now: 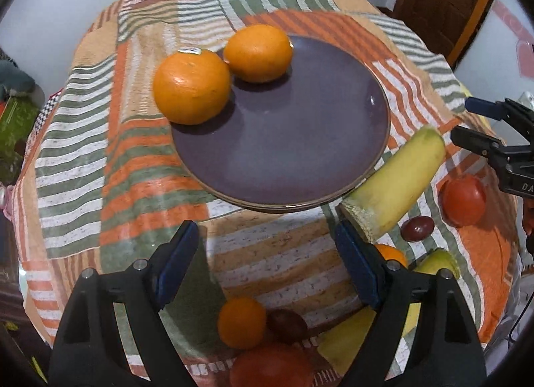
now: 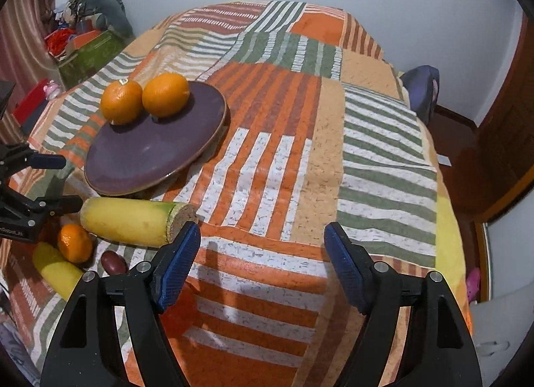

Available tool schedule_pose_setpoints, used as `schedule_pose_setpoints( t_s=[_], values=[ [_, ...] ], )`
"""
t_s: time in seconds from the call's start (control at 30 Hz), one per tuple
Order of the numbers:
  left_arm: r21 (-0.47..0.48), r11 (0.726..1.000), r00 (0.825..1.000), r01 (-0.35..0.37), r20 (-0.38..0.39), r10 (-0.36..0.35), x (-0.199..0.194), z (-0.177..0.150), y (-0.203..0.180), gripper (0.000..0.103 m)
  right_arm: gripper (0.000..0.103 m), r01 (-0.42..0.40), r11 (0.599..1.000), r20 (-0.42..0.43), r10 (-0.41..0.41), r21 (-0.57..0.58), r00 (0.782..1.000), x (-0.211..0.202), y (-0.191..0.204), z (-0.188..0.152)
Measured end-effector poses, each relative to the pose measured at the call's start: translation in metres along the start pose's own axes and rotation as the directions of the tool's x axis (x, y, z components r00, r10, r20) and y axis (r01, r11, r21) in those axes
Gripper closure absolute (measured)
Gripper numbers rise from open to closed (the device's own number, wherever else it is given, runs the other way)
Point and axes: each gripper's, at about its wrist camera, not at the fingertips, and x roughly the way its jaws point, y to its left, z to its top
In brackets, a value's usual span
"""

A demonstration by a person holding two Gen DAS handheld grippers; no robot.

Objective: Organize fruits
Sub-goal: 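Withdraw both tools from the plate toward the yellow cylindrical fruits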

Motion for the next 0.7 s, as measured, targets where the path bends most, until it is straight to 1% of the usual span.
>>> schedule_pose_setpoints(
  t_s=[0.07,0.17,0.27,0.33,0.47,0.53,0.6,0.7],
  values=[
    [0.020,1.000,1.000,-0.010,-0.010,0.011,0.004,0.000,-0.004,0.019,0.029,-0.016,1.000,-0.012,0.016,0.003,1.000,0.005,0.002,0.000],
    [0.042,0.998,0.999,-0.046,-0.004,0.047,0.003,0.003,-0.009,0.019,0.029,-0.031,0.999,-0.018,0.031,-0.009,0.999,0.009,0.005,0.000],
    [0.047,0.998,0.999,-0.050,-0.006,0.050,0.002,0.006,-0.011,0.020,0.029,-0.017,1.000,-0.012,0.017,-0.018,1.000,0.009,0.006,0.000],
    [0.059,0.997,0.999,-0.044,-0.008,0.044,0.001,0.008,-0.015,0.022,0.029,-0.020,1.000,-0.012,0.020,-0.005,1.000,0.008,0.002,-0.001],
    [0.093,0.995,0.999,-0.040,0.004,0.040,0.001,0.016,-0.030,0.022,0.029,-0.010,0.999,-0.010,0.010,0.033,1.000,0.003,-0.012,-0.008],
    [0.102,0.994,1.000,-0.026,0.007,0.025,0.002,0.025,-0.038,0.022,0.029,0.003,0.998,-0.009,-0.003,0.056,1.000,0.000,-0.021,-0.012],
    [0.114,0.993,1.000,-0.017,0.009,0.016,0.004,0.031,-0.048,0.022,0.029,0.016,0.996,-0.011,-0.015,0.091,1.000,-0.005,-0.034,-0.019],
    [0.152,0.988,1.000,-0.023,0.020,0.020,0.008,0.042,-0.068,0.022,0.029,0.022,0.989,-0.014,-0.020,0.147,1.000,-0.012,-0.050,-0.028]
  ],
)
